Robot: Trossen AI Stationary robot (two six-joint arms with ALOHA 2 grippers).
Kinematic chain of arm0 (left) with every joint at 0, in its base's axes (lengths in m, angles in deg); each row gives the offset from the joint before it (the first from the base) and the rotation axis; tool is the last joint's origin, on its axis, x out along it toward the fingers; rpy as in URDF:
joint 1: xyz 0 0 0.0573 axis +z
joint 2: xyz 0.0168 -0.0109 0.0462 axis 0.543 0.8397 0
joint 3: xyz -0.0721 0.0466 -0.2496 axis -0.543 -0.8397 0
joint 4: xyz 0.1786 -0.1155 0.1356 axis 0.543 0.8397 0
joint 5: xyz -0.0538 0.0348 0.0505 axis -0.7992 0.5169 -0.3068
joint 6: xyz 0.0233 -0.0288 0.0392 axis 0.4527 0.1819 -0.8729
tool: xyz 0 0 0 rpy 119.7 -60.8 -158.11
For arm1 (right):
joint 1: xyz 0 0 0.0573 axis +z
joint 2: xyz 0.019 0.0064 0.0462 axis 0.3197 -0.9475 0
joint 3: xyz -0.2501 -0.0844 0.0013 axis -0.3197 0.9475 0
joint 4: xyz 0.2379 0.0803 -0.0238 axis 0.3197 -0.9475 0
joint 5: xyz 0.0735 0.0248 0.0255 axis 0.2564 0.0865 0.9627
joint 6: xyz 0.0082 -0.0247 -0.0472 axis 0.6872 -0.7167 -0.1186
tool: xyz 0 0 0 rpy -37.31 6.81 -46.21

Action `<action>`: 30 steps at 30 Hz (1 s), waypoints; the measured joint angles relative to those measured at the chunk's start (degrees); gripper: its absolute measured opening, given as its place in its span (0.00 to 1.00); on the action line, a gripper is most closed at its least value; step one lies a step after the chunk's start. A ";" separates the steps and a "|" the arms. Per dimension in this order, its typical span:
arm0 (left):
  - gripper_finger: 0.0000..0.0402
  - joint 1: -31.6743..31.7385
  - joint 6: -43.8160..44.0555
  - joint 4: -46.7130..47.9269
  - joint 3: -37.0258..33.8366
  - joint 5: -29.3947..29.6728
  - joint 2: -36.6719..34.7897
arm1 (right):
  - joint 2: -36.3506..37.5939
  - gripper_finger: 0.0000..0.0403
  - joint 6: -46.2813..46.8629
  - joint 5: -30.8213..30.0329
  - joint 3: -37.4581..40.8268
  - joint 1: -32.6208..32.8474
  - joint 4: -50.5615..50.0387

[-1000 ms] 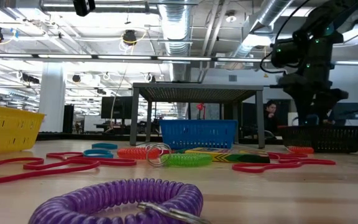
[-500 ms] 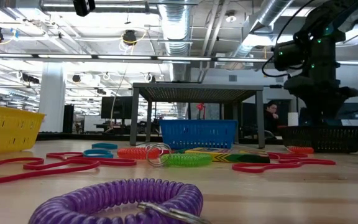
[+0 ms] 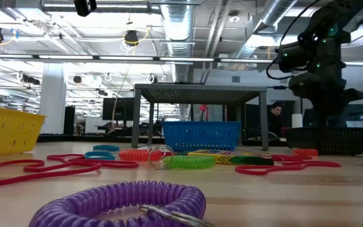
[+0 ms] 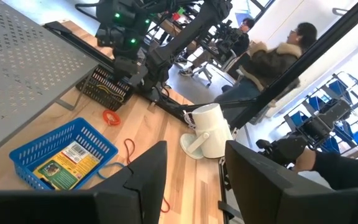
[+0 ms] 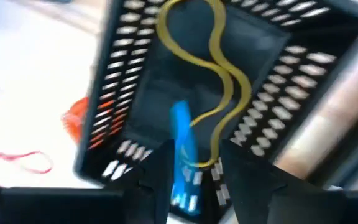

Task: Pick & Place Office Desk Supplies
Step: Put the blue rubber band into the black bin, then put the yellow crayon box into the blue bin

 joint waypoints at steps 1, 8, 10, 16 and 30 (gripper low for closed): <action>0.39 0.02 0.00 0.00 0.00 -0.01 0.00 | 0.00 0.31 -0.29 0.74 0.00 0.02 0.13; 0.39 0.00 0.11 0.00 0.00 -0.27 0.00 | -0.02 0.29 0.18 1.36 0.16 0.20 0.14; 0.39 0.00 0.11 0.00 0.00 -0.27 0.00 | -0.02 0.29 -0.71 3.12 0.17 -0.16 0.24; 0.39 0.00 0.11 -0.02 0.00 -0.25 0.00 | -0.02 0.33 -4.76 4.40 0.17 -0.27 0.71; 0.39 0.00 0.02 0.00 0.00 -1.67 0.00 | 4.02 0.41 -5.24 15.99 -2.15 4.45 8.50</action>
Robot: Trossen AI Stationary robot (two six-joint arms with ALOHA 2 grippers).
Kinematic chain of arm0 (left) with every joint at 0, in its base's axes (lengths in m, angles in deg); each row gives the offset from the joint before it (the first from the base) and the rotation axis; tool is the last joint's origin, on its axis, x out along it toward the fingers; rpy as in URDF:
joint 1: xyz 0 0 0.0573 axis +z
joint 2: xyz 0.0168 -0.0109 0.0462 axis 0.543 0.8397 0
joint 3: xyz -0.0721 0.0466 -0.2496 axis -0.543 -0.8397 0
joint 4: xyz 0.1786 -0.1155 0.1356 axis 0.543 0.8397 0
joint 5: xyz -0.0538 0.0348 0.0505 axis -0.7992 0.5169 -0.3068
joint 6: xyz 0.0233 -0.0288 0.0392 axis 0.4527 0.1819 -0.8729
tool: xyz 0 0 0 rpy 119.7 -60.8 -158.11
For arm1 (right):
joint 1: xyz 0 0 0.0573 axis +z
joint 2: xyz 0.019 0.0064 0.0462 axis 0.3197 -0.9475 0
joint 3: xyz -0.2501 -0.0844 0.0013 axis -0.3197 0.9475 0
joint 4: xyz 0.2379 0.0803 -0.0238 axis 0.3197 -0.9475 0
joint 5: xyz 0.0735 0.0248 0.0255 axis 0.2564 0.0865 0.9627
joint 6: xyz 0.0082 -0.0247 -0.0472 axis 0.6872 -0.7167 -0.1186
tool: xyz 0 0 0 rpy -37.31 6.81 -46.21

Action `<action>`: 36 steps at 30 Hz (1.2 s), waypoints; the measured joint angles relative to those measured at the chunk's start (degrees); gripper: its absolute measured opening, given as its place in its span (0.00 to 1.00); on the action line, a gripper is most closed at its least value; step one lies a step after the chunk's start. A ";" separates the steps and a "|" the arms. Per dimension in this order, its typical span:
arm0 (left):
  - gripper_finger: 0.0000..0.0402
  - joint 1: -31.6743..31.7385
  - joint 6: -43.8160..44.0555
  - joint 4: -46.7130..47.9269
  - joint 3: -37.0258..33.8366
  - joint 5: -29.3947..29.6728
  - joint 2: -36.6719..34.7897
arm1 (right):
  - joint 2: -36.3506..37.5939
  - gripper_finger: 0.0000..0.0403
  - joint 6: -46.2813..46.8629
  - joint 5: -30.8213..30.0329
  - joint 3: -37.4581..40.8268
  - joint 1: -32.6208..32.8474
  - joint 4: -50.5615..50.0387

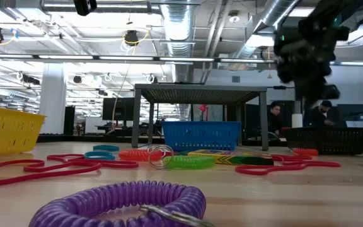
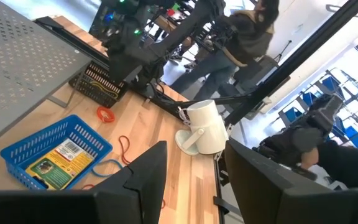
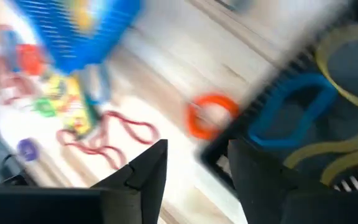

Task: Pick & Place Office Desk Supplies
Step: Put the yellow crayon box into the blue bin

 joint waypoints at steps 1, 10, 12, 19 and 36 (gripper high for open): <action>0.39 0.00 0.00 0.00 0.00 0.00 0.00 | 0.94 0.40 -0.32 1.09 -0.72 0.90 1.02; 0.39 0.00 -0.07 0.00 0.00 -0.01 0.00 | 10.55 0.32 4.38 13.79 -4.41 9.96 10.36; 0.39 0.00 -0.03 0.00 0.00 0.00 0.00 | 12.61 0.30 7.75 15.31 -4.41 12.61 14.76; 0.39 -0.04 0.57 -3.73 0.02 -2.35 4.31 | 16.09 0.29 15.05 11.14 -4.41 20.35 24.46; 0.39 -2.18 17.78 -16.41 0.00 -15.64 30.98 | 16.28 0.29 17.23 -8.73 -4.41 37.31 24.40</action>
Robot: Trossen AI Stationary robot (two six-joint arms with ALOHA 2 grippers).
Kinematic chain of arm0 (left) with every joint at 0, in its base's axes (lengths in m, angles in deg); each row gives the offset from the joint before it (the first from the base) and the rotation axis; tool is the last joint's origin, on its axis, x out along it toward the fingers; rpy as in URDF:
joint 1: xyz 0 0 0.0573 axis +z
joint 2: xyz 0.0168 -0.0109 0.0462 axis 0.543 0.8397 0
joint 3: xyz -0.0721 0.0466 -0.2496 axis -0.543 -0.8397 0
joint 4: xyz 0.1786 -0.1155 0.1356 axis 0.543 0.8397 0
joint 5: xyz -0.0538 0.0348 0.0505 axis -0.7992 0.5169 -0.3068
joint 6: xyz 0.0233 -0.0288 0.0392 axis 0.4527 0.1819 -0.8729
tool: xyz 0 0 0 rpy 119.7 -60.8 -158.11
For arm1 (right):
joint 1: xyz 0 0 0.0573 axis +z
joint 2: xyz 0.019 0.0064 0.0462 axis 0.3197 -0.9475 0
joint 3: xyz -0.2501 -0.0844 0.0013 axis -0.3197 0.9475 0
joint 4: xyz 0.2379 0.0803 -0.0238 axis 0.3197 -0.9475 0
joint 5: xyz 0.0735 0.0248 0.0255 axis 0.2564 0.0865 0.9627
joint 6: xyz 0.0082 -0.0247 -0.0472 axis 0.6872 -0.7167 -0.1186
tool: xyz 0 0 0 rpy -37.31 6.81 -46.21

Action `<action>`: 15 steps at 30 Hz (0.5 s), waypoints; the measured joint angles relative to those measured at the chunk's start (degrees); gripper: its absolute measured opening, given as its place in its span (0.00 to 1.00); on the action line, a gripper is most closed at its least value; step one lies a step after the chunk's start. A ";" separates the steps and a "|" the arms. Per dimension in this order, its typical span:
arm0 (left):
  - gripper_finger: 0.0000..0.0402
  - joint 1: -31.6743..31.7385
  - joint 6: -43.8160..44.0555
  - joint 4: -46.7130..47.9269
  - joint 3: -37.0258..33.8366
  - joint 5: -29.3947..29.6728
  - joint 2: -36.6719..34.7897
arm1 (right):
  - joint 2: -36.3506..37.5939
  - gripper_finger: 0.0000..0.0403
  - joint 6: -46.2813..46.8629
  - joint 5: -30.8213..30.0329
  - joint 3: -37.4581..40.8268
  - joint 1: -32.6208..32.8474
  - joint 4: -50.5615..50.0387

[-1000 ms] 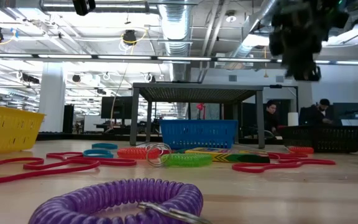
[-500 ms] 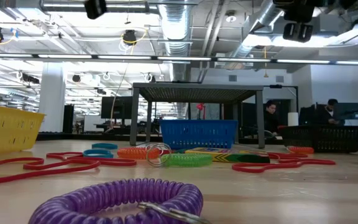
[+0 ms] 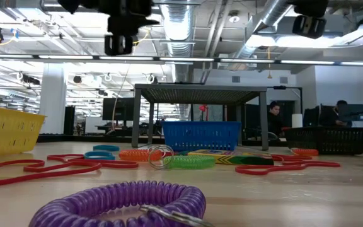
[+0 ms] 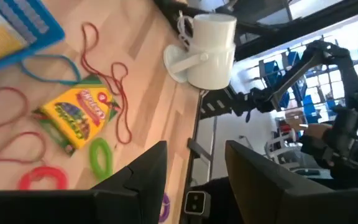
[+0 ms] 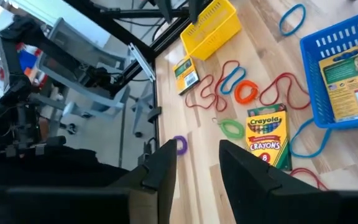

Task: Pick & Place Office Desk Supplies
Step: Put the yellow crayon box into the blue bin

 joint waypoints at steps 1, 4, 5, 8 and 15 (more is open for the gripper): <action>0.39 -0.26 0.41 -1.39 0.00 0.06 1.51 | 0.00 0.29 -0.18 -0.97 0.00 0.72 -0.06; 0.39 -0.90 3.18 -5.85 0.00 1.29 6.24 | 0.00 0.29 -0.22 -3.49 0.00 2.31 -0.04; 0.39 -0.93 3.83 -7.47 0.02 1.92 7.89 | 0.00 0.29 -0.23 -4.16 0.00 2.69 -0.01; 0.39 -0.93 6.26 -8.67 0.02 2.57 12.51 | 0.00 0.29 -0.88 -5.25 0.00 3.67 0.04; 0.38 -0.95 8.05 -8.05 0.93 3.46 19.82 | 0.00 0.29 -1.86 -6.15 0.00 4.93 -0.02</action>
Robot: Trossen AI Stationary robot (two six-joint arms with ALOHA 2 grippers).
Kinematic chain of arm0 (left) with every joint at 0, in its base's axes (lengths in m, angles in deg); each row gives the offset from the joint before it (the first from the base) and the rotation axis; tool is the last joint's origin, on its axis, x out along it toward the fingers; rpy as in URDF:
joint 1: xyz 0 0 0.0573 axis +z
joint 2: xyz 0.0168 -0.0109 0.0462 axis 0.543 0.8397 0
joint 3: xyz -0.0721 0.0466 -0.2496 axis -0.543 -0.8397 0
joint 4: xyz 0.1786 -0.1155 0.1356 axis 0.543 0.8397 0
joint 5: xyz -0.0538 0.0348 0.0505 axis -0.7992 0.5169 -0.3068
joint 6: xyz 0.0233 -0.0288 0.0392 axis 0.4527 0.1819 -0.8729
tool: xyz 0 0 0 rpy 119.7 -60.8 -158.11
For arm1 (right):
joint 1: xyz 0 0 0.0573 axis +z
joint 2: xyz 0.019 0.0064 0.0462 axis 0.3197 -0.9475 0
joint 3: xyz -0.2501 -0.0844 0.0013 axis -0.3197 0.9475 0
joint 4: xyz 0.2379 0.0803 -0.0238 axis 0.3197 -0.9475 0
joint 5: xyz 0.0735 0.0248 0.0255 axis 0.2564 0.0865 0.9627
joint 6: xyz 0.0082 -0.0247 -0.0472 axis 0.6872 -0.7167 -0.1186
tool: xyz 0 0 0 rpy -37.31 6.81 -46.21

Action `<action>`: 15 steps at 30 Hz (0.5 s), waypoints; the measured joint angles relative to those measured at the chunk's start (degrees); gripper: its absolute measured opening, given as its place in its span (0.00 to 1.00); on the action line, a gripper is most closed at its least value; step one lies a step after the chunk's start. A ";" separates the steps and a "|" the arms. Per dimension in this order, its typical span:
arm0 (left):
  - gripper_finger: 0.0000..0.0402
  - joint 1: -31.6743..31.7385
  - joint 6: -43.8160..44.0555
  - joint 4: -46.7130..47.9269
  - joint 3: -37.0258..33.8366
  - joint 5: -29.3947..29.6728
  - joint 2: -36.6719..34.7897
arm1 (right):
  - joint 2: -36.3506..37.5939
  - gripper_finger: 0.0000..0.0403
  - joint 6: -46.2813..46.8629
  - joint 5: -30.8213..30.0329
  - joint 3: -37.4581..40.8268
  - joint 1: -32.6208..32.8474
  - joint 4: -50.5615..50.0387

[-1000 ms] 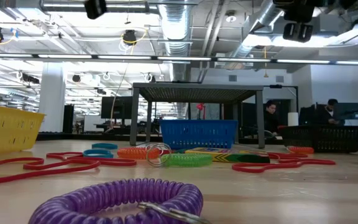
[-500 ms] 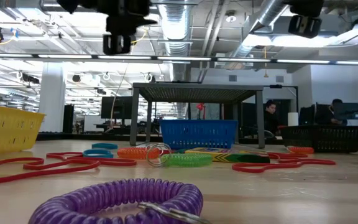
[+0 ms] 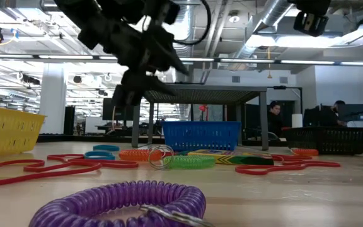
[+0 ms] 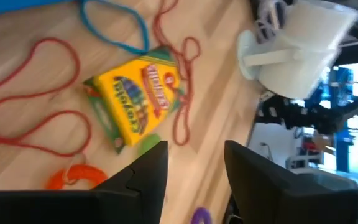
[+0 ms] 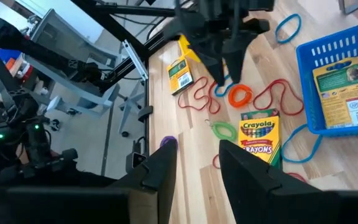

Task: Pick & Place Office Desk Supplies
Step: Put the yellow crayon box into the blue bin

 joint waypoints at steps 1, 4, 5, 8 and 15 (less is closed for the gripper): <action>0.37 -0.19 -0.20 -0.12 0.89 0.38 0.93 | 0.00 0.29 -0.02 -0.02 0.00 0.00 0.04; 0.34 -0.83 -1.97 -0.43 4.29 1.92 3.77 | 0.00 0.29 0.01 0.01 0.00 0.02 0.04; 0.33 -1.07 -3.09 0.42 5.34 2.08 4.63 | 0.00 0.29 0.02 0.02 0.00 0.02 0.02; 0.30 -1.42 -5.36 0.76 8.06 2.10 7.46 | 0.00 0.29 0.05 0.07 0.00 0.42 0.04; 0.26 -1.42 -6.74 5.25 9.56 2.16 9.36 | 0.00 0.29 0.20 0.12 0.00 3.13 0.42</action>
